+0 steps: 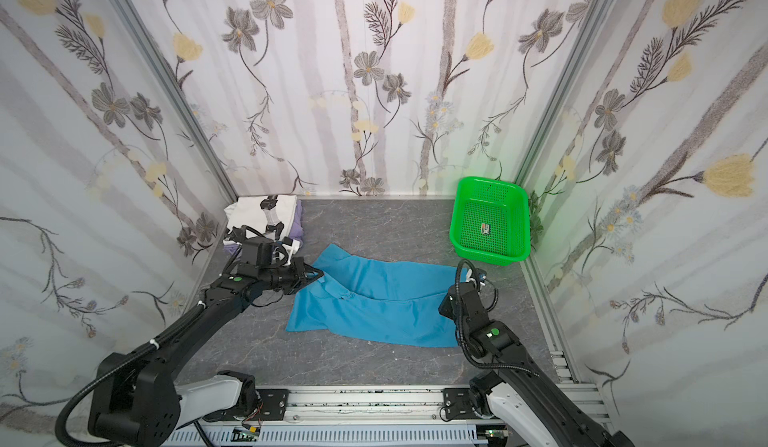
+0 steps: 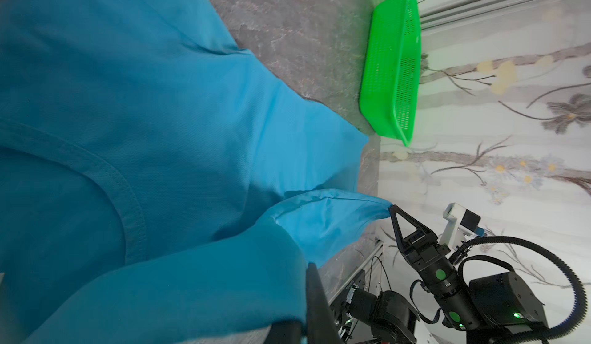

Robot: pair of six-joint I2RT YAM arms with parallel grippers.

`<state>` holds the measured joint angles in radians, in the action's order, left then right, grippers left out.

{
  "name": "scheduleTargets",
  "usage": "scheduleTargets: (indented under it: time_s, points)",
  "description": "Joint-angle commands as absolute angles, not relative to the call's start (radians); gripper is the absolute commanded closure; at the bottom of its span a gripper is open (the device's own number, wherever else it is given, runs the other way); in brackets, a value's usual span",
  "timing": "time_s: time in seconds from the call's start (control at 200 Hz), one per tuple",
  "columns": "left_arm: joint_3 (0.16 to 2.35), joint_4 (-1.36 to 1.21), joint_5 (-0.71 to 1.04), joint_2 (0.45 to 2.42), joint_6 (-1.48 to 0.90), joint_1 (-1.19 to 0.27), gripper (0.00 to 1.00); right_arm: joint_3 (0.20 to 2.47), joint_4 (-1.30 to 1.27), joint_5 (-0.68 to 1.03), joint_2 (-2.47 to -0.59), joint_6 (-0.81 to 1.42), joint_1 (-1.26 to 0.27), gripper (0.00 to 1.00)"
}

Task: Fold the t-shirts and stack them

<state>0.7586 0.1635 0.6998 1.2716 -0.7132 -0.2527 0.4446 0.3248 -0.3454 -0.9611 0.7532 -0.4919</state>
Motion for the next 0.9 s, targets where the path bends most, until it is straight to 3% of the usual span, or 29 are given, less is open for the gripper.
scheduleTargets:
  time_s: [0.0,0.445,0.699,0.894]
  points:
    - [0.758,0.051,0.608,1.389,-0.734,-0.289,1.00,0.449,0.152,-0.334,-1.092,0.816,-0.484,1.00]
    - [0.907,0.023,0.398,1.823,-0.818,-0.328,1.00,0.737,0.069,-0.164,-1.718,0.719,-0.400,1.00]
    - [1.168,0.119,0.183,1.986,-0.815,-0.327,1.00,1.166,0.151,-0.034,-2.053,0.589,-0.359,1.00]
    - [1.439,0.166,0.137,2.117,-0.774,-0.303,1.00,1.571,0.279,0.024,-2.272,0.518,-0.307,1.00]
